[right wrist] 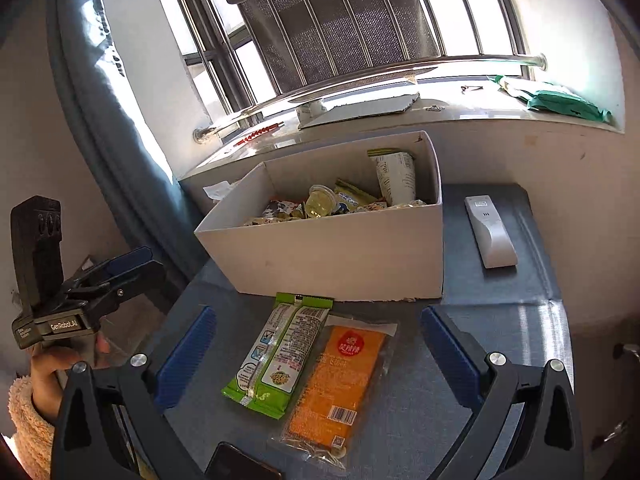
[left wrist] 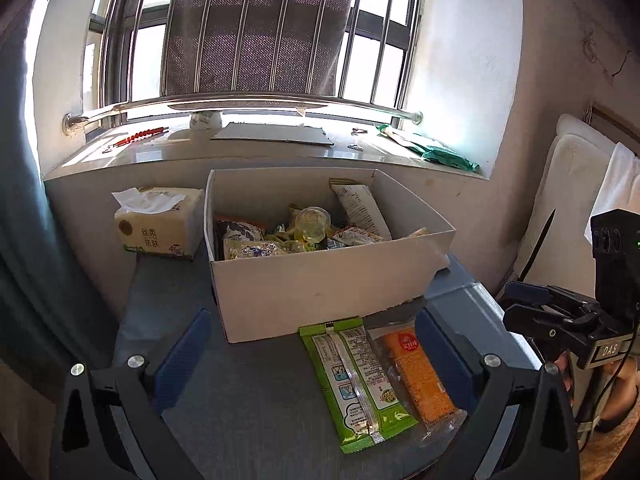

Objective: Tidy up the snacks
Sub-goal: 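Grasp the orange cake pack with the right tool while the left tool grasps the green biscuit pack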

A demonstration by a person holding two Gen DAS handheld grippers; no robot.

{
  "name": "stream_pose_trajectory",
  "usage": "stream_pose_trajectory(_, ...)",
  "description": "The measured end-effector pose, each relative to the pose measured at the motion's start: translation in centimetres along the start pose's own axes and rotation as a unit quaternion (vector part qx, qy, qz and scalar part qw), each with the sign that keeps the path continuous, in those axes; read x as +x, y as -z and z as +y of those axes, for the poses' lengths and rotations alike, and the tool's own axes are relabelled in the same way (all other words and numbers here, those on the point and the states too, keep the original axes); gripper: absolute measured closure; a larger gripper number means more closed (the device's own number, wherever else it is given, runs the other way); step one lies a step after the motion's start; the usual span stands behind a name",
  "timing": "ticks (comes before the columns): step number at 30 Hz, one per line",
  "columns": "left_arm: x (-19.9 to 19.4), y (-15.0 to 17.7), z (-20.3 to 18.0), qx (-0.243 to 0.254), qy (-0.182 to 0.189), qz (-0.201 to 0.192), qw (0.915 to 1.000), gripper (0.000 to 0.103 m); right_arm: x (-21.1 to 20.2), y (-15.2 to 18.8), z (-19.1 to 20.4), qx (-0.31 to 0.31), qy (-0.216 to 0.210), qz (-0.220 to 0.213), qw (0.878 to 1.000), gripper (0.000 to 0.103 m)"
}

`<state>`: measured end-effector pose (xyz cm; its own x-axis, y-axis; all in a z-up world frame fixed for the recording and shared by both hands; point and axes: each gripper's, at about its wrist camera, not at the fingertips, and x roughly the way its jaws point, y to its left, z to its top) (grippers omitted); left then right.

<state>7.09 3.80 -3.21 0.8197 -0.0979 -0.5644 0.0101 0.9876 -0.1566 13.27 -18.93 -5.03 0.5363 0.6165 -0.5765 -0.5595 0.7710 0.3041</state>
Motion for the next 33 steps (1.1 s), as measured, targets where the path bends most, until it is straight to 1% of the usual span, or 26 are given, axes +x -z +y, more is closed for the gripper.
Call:
stream_pose_trajectory(2, -0.5, 1.8, -0.4, -0.008, -0.006, 0.004, 0.9999, 0.000, -0.5, 2.0, 0.0, 0.001, 0.014, 0.006, 1.000, 0.000)
stream_pose_trajectory(5, -0.9, 4.1, -0.7, -0.026, -0.001, 0.017, 0.9995, 0.000, -0.9, 5.0, -0.1, 0.013, 0.057, 0.017, 0.998, 0.000)
stream_pose_trajectory(9, -1.3, 6.2, -1.1, -0.035, -0.003, 0.024, 0.9991, 0.000, 0.3, 8.3, -0.3, 0.019, 0.082, 0.062, 0.995, 0.000)
stream_pose_trajectory(11, -1.3, 6.5, -1.0, -0.040, 0.001, 0.029, 0.9988, 0.000, 1.3, 9.0, -0.5, 0.025, 0.089, 0.081, 0.992, 0.000)
stream_pose_trajectory(12, -1.3, 6.6, -1.1, -0.039, 0.001, 0.030, 0.9988, 0.000, 1.8, 9.2, -0.5, 0.026, 0.091, 0.090, 0.991, 0.000)
stream_pose_trajectory(16, -1.4, 6.7, -1.1, -0.035, -0.001, 0.029, 0.9990, 0.000, 4.0, 8.9, -0.4, 0.011, 0.125, 0.106, 0.986, 0.000)
stream_pose_trajectory(21, -1.3, 6.7, -0.7, -0.042, 0.001, 0.031, 0.9987, 0.000, 7.0, 7.4, 0.2, 0.002, 0.137, 0.121, 0.983, 0.000)
stream_pose_trajectory(25, -1.2, 6.8, -0.6, -0.042, -0.001, 0.032, 0.9986, 0.000, 10.0, 6.5, 1.7, -0.033, 0.150, 0.139, 0.978, 0.000)
stream_pose_trajectory(27, -1.1, 6.9, -0.6, -0.042, -0.002, 0.034, 0.9986, 0.000, 11.5, 6.4, 2.3, -0.056, 0.170, 0.152, 0.972, 0.000)
stream_pose_trajectory(29, -1.0, 7.0, -0.5, -0.042, -0.004, 0.036, 0.9985, 0.000, 12.2, 6.1, 2.3, -0.055, 0.170, 0.147, 0.973, 0.000)
stream_pose_trajectory(33, -0.3, 7.1, -0.1, -0.049, -0.011, 0.047, 0.9976, 0.000, 12.7, 5.8, 2.4, -0.058, 0.164, 0.162, 0.971, 0.000)
